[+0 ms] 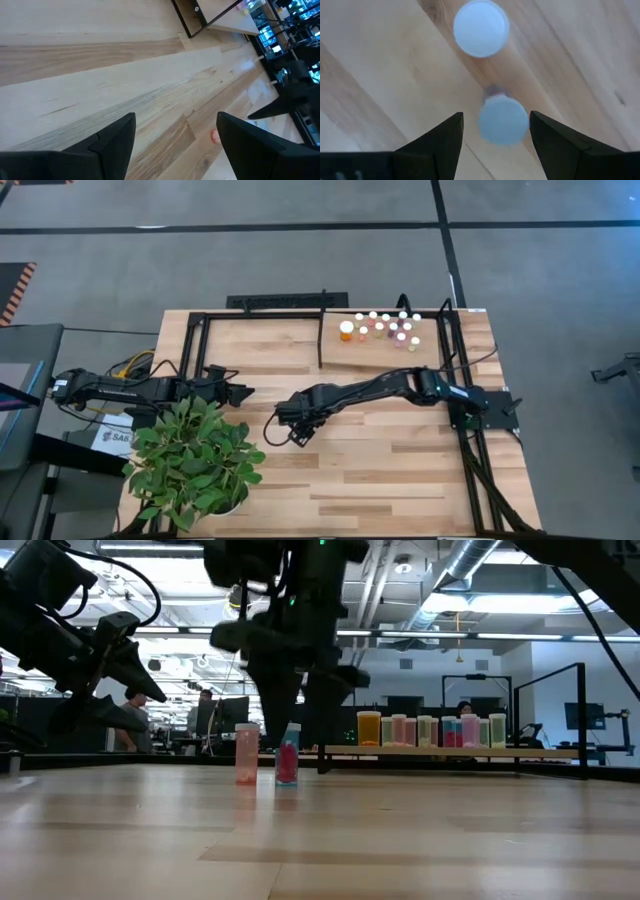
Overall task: Pick and place medicine bottles onto shelf by color
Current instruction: Put the blue pill bottle on the shelf, then put the pink pill bottle on the shelf
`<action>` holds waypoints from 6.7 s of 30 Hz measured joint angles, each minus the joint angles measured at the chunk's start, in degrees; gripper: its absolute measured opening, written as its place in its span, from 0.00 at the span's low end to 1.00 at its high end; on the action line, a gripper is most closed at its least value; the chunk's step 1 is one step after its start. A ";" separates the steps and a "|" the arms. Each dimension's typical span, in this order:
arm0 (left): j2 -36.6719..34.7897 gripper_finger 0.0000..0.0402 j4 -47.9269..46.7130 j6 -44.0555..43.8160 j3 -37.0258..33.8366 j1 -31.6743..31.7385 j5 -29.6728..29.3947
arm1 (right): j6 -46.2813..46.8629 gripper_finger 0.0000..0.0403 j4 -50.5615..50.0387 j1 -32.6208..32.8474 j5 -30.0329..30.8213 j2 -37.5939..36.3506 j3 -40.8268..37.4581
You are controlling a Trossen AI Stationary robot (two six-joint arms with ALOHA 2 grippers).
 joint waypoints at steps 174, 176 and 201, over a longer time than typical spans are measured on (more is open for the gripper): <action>0.00 0.66 -0.01 -0.02 0.00 0.01 -0.11 | 44.57 0.62 5.02 -12.18 4.30 -34.24 -26.06; 0.00 0.66 -0.05 -0.01 0.00 0.01 -0.15 | 47.33 0.62 6.06 -9.58 3.58 -32.44 -25.32; 0.00 0.66 -0.01 -0.02 0.02 -0.01 0.42 | 19.40 0.62 -1.95 -0.37 2.25 1.87 12.63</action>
